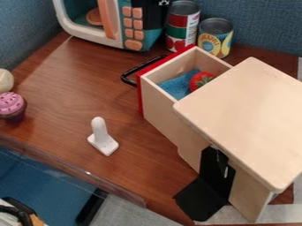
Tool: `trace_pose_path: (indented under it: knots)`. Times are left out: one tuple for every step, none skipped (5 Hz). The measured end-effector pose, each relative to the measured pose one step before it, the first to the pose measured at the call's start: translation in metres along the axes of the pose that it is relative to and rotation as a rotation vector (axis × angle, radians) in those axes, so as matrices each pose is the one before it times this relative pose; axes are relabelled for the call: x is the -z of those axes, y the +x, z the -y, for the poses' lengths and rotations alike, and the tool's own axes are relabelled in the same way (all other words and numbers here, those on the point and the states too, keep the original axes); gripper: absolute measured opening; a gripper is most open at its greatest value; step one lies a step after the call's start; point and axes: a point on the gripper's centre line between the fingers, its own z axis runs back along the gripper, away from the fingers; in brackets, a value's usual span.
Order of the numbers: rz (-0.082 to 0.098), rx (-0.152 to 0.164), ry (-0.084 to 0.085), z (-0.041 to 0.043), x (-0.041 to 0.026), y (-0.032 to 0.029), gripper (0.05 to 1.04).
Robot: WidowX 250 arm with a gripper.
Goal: Gets the tomato out of the drawer and put it on the side of the pink object.
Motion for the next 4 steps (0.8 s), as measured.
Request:
trace_pose_path:
  knots:
    - [-0.0260,0.0025,-0.0237,0.00043,0.01192,0.00018,1.000]
    - [-0.0236,0.0457,0.0447,-0.00329,0.01353,0.00491,1.000]
    - [-0.0197,0.0979,0.0533,-0.00208,0.01878,0.00700,1.000]
    - [0.0381,0.1544,0.0335,-0.00201,0.01482,0.00720,1.000]
